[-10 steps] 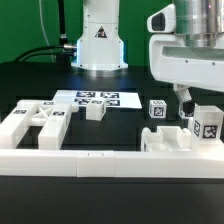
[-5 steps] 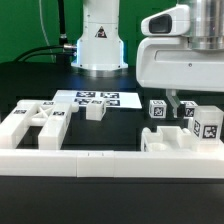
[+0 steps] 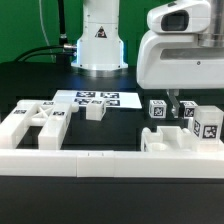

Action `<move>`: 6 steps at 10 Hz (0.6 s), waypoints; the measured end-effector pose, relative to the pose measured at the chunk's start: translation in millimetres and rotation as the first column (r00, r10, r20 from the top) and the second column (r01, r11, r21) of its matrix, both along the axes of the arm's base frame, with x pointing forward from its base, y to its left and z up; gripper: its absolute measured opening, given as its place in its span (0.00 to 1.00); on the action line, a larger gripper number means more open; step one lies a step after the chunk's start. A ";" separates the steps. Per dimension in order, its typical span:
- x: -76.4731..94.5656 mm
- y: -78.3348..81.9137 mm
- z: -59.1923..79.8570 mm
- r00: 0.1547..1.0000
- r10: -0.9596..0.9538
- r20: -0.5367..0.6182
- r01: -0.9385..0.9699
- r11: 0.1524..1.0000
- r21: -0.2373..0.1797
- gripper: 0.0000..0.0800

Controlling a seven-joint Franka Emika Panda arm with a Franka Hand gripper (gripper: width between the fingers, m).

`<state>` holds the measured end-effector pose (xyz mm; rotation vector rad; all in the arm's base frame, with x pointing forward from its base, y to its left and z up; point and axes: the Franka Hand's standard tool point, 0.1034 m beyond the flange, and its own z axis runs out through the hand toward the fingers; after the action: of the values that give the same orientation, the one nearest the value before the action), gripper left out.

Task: Assemble chair

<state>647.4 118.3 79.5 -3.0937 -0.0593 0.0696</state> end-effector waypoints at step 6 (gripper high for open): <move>-0.2 0.0 -0.4 0.999 -0.052 -0.002 0.052 0.999 -0.001 0.36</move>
Offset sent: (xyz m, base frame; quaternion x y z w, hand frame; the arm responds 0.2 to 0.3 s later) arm 0.0000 0.0000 0.0000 0.0000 0.0000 0.0650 0.9979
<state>647.2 118.3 79.1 -3.0939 0.0210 0.0712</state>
